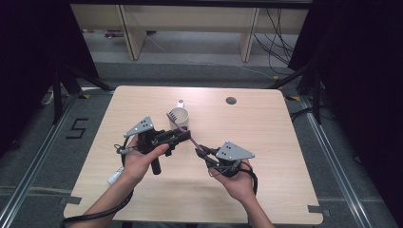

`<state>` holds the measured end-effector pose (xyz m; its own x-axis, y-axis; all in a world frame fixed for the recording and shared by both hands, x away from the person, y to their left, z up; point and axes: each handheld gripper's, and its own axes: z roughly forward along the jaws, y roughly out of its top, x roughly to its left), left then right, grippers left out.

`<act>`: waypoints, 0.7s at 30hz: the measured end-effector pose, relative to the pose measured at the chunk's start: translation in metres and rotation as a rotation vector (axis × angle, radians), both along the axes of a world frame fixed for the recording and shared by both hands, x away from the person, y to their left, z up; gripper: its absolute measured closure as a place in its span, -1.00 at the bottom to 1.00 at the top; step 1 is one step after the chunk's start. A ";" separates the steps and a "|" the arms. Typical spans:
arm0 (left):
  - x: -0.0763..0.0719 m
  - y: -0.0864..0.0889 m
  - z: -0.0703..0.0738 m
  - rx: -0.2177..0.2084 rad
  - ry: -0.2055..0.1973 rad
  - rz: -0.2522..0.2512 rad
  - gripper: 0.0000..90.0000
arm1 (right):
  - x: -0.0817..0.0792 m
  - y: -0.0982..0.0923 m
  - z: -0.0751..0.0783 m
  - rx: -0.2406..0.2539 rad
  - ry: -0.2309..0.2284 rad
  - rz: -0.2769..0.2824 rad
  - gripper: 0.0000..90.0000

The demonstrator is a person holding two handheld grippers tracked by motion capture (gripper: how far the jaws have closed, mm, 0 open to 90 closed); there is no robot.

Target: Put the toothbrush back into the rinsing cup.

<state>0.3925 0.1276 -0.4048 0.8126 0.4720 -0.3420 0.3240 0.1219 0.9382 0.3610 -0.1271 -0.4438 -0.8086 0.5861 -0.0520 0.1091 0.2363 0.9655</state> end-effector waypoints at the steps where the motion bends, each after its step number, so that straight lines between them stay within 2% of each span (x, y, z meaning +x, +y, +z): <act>1: 0.000 0.000 0.001 -0.001 -0.005 -0.008 0.65 | 0.000 0.000 0.000 -0.001 -0.001 0.000 0.81; 6: -0.004 -0.007 0.008 0.015 -0.029 -0.035 0.76 | -0.001 0.005 -0.003 -0.006 0.017 -0.005 0.79; 8: -0.006 -0.010 0.011 0.052 -0.051 -0.035 0.78 | 0.000 0.008 -0.005 -0.010 0.007 -0.005 0.75; 9: -0.006 -0.012 0.013 0.069 -0.066 -0.032 0.78 | -0.001 0.009 -0.005 -0.019 0.032 -0.003 0.68; 10: -0.006 -0.013 0.015 0.082 -0.072 -0.024 0.78 | 0.000 0.012 -0.006 -0.011 0.035 0.002 0.60; 11: -0.006 -0.014 0.017 0.099 -0.082 -0.017 0.78 | 0.000 0.012 -0.006 -0.023 0.013 -0.016 0.50; 12: -0.005 -0.014 0.019 0.122 -0.099 0.001 0.78 | 0.000 0.013 -0.006 -0.030 0.043 -0.009 0.40; 13: -0.005 -0.015 0.021 0.150 -0.120 0.019 0.78 | 0.002 0.014 -0.008 -0.024 0.054 0.005 0.34; 14: -0.005 -0.015 0.024 0.177 -0.139 0.036 0.78 | 0.002 0.013 -0.009 -0.047 0.050 -0.012 0.29; 16: -0.005 -0.015 0.028 0.221 -0.173 0.069 0.78 | 0.002 0.011 -0.013 -0.064 0.070 -0.026 0.22; 17: -0.004 -0.014 0.029 0.246 -0.189 0.088 0.78 | 0.001 0.007 -0.015 -0.052 0.089 -0.028 0.17; 18: -0.004 -0.014 0.031 0.265 -0.204 0.104 0.78 | 0.001 0.007 -0.015 -0.052 0.089 -0.028 0.17; 19: -0.003 -0.012 0.032 0.280 -0.211 0.116 0.78 | -0.001 0.002 -0.017 -0.038 0.121 -0.044 0.15; 21: -0.001 -0.010 0.033 0.294 -0.223 0.134 0.78 | 0.000 0.000 -0.019 -0.036 0.114 -0.038 0.15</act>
